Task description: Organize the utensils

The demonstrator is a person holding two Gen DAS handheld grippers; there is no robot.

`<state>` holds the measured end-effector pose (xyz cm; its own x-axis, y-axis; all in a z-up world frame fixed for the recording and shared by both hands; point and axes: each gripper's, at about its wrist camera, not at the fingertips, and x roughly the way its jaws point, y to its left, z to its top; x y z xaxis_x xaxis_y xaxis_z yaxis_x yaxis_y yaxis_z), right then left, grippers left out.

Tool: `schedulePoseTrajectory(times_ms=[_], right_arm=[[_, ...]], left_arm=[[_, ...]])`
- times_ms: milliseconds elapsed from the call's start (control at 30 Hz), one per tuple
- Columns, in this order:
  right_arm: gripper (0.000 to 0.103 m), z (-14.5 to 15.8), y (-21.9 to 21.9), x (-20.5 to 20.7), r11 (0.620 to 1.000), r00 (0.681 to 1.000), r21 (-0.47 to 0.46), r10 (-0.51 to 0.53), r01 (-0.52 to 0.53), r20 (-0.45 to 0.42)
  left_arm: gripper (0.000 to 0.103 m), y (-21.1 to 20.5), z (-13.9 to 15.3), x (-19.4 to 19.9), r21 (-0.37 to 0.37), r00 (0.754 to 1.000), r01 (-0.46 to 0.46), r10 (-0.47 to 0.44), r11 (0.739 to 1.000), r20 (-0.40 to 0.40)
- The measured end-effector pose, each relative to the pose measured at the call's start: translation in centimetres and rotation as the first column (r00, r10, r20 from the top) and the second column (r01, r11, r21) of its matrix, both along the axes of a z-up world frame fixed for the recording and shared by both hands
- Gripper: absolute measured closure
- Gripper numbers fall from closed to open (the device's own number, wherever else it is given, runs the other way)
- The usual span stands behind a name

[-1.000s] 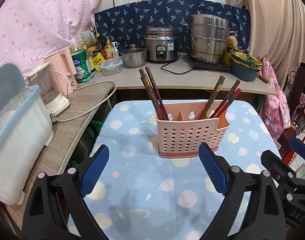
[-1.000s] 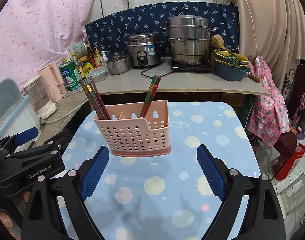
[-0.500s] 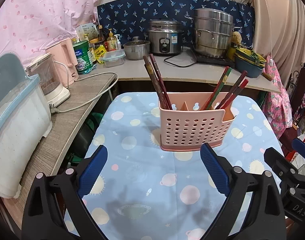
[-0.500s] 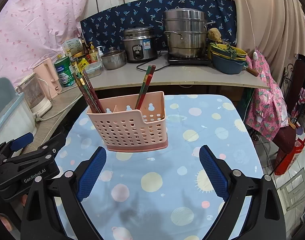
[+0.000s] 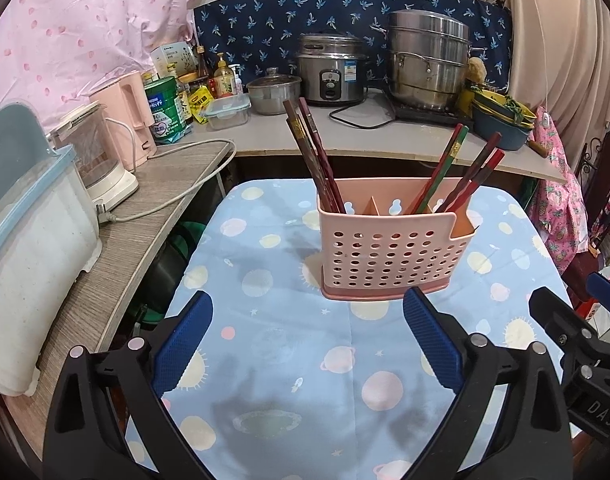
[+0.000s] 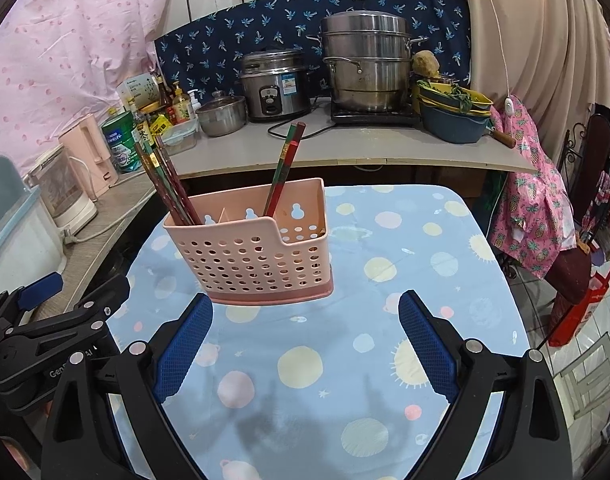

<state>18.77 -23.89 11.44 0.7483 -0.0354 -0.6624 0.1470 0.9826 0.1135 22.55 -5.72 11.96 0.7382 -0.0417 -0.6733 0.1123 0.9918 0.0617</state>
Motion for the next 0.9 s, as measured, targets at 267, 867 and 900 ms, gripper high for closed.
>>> schedulePoseTrajectory(times_ms=[267,867,900], right_arm=[[0.013,-0.3,-0.2,0.3,1.000,1.000,0.004,-0.005,0.005,-0.006],[0.013,-1.1,0.2,0.5,1.000,1.000,-0.003,-0.003,0.003,-0.017],[0.013,-1.1,0.2,0.6,1.000,1.000,-0.002,-0.003,0.003,-0.018]], left_arm=[[0.010,-0.2,-0.4,0.2,0.000,1.000,0.001,-0.001,1.000,-0.017],[0.010,-0.4,-0.9,0.8,0.002,0.999,-0.007,0.007,1.000,-0.040],[0.010,-0.4,-0.9,0.8,0.003,0.999,-0.007,0.007,1.000,-0.039]])
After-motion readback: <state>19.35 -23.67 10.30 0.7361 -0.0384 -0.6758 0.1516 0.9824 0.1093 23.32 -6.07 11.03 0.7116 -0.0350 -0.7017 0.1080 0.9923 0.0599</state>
